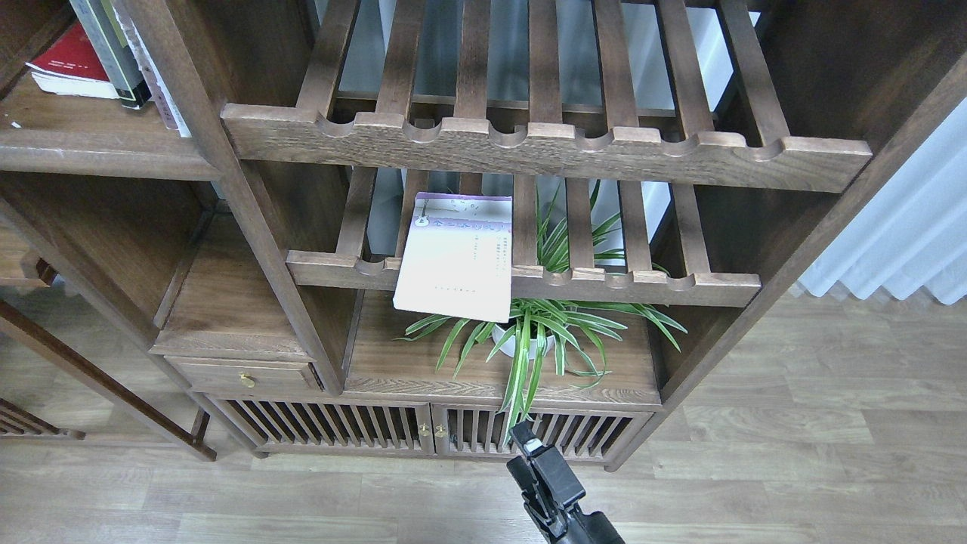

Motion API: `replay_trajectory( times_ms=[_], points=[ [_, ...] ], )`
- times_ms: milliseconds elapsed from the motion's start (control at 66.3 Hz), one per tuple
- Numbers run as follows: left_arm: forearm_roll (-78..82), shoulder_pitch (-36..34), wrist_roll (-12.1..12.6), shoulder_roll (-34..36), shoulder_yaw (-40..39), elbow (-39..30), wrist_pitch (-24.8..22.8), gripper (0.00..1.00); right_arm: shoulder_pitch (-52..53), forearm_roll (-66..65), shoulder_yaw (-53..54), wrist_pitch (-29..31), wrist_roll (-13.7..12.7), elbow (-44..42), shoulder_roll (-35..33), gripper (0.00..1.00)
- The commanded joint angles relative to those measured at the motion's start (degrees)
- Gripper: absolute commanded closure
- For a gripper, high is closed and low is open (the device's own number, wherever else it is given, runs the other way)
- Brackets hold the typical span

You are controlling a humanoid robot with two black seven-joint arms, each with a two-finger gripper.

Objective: Organize books on shelf

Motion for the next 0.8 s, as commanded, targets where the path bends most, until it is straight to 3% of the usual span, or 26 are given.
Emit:
replay_trajectory(
  times_ms=[0, 241, 483, 785],
  points=[
    [0.0, 4.0, 0.4, -3.4, -0.1, -0.7, 0.0, 0.25, 0.6, 0.4, 0.6, 0.0, 0.1, -0.3, 0.0, 0.01],
    [0.1, 9.8, 0.8, -8.9, -0.2, -0.5, 0.0, 0.25, 4.9, 0.7, 0.5, 0.0, 0.1, -3.9, 0.0, 0.01],
    [0.0, 17.0, 0.0, -9.2, -1.7, 2.4, 0.0, 0.15, 14.1, 0.6, -0.3, 0.0, 0.1, -7.4, 0.0, 0.01],
    [-1.5, 23.0, 0.0, -9.8, -3.3, 6.0, 0.0, 0.07, 17.2, 0.5, -0.5, 0.0, 0.1, -7.3, 0.0, 0.01]
  ],
)
